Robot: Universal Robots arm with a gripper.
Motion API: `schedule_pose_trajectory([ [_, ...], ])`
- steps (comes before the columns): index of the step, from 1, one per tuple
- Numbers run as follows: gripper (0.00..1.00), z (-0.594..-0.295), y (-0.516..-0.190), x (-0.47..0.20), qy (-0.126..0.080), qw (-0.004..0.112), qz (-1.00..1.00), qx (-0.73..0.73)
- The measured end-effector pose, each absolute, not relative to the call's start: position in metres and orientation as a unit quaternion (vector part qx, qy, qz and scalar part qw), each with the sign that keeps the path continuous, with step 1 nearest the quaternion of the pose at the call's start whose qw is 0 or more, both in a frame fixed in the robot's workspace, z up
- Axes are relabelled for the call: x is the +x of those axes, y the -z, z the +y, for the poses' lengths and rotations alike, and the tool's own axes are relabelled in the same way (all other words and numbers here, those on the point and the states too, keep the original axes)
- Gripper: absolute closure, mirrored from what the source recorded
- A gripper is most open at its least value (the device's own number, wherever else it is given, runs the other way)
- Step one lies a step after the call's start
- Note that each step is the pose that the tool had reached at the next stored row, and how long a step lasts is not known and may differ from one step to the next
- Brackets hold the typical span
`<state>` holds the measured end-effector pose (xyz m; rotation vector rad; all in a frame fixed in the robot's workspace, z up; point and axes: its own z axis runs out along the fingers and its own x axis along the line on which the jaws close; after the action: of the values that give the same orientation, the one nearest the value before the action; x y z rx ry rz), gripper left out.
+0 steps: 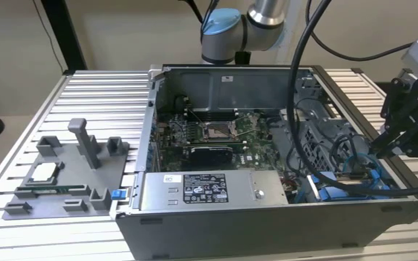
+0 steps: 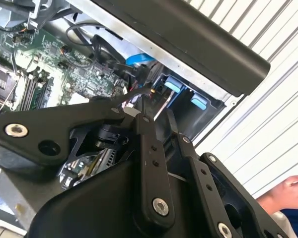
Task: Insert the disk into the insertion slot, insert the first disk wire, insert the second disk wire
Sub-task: 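Insert the second disk wire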
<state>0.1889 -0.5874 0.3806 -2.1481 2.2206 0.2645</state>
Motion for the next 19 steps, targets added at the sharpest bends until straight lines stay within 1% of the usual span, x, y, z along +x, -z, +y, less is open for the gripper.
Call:
schedule_pose_trajectory([
  [19, 0.0, -0.5869, -0.3803, 0.1998, -0.085, 0.02, 0.716, -0.693],
])
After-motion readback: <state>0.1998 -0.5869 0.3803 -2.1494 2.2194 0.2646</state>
